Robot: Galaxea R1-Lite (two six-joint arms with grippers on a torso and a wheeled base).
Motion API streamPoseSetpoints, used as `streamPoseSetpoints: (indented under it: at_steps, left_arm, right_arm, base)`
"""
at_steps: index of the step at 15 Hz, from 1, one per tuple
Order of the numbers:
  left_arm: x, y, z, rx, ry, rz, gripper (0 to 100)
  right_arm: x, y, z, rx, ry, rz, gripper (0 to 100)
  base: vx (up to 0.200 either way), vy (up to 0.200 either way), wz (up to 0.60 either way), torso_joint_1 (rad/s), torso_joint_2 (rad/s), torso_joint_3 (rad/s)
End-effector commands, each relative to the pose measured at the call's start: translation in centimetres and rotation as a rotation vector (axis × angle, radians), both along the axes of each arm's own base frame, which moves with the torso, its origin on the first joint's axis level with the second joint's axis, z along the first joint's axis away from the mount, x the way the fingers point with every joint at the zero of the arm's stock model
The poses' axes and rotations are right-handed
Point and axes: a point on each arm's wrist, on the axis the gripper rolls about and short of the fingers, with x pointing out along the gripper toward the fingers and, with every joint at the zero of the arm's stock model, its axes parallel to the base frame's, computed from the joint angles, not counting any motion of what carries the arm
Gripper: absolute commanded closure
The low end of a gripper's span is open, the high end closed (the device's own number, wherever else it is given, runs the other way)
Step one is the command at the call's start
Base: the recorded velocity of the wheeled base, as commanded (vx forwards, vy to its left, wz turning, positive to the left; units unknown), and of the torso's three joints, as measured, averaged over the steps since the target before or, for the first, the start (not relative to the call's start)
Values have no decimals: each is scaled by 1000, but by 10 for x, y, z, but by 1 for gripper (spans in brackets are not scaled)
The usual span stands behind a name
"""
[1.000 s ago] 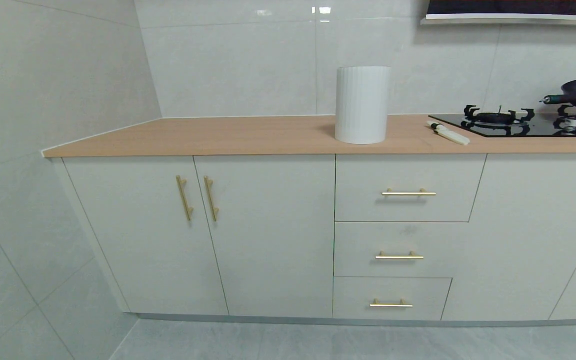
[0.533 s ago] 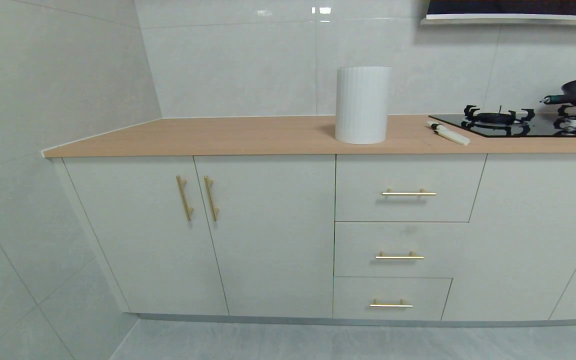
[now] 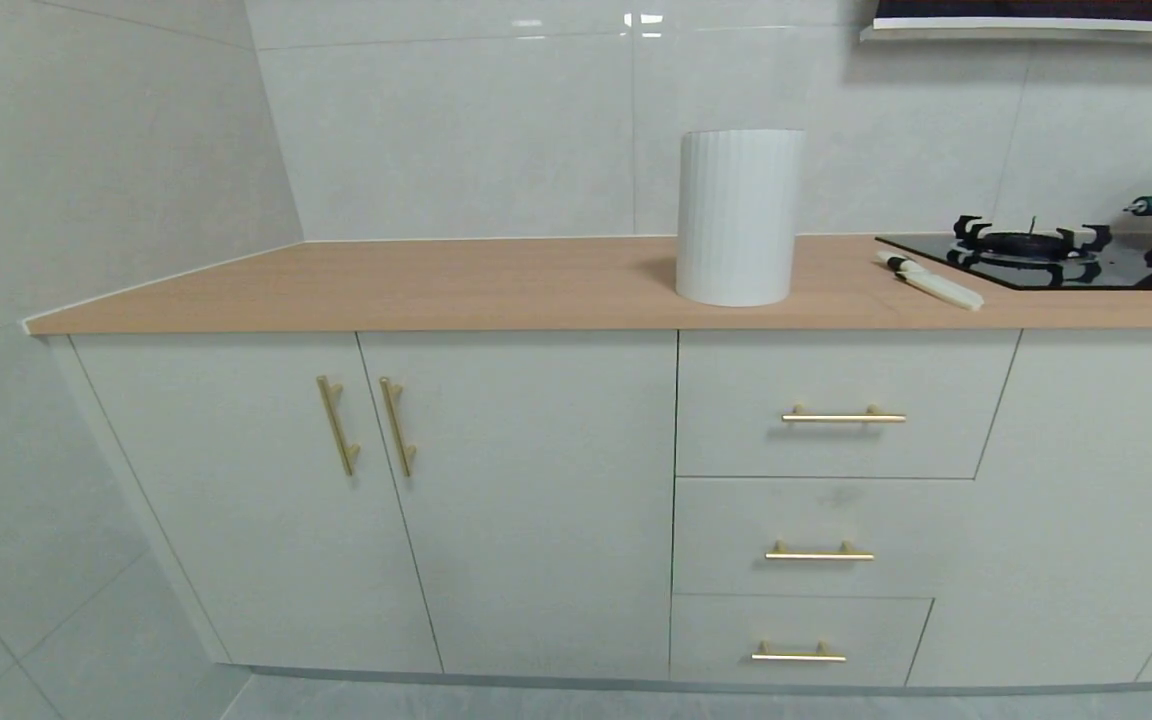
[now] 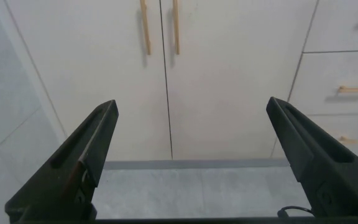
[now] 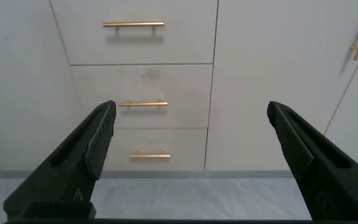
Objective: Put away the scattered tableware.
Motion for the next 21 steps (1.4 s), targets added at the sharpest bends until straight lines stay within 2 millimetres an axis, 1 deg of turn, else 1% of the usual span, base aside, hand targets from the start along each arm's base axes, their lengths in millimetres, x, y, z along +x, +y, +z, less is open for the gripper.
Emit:
streamPoseSetpoints:
  at_steps: [1, 11, 15, 17, 21]
  left_arm:
    - [0, 0, 0, 0, -1, 0, 0]
    - [0, 0, 0, 0, -1, 0, 0]
    - [0, 0, 0, 0, -1, 0, 0]
    - [0, 0, 0, 0, -1, 0, 0]
    - [0, 0, 0, 0, -1, 1, 0]
  right_arm:
    - [0, 0, 0, -1, 3, 0, 0]
    - [0, 0, 0, 1, 1, 0, 0]
    - [0, 0, 0, 1, 1, 0, 0]
    - [0, 0, 0, 1, 3, 0, 0]
    - [0, 0, 0, 1, 1, 0, 0]
  base:
    - [200, 0, 0, 2, 2, 2]
    - [200, 0, 0, 4, 4, 3]
    - [0, 0, 0, 0, 0, 0]
    - [0, 0, -600, 0, 2, 2]
    - [0, 0, 0, 0, 0, 0]
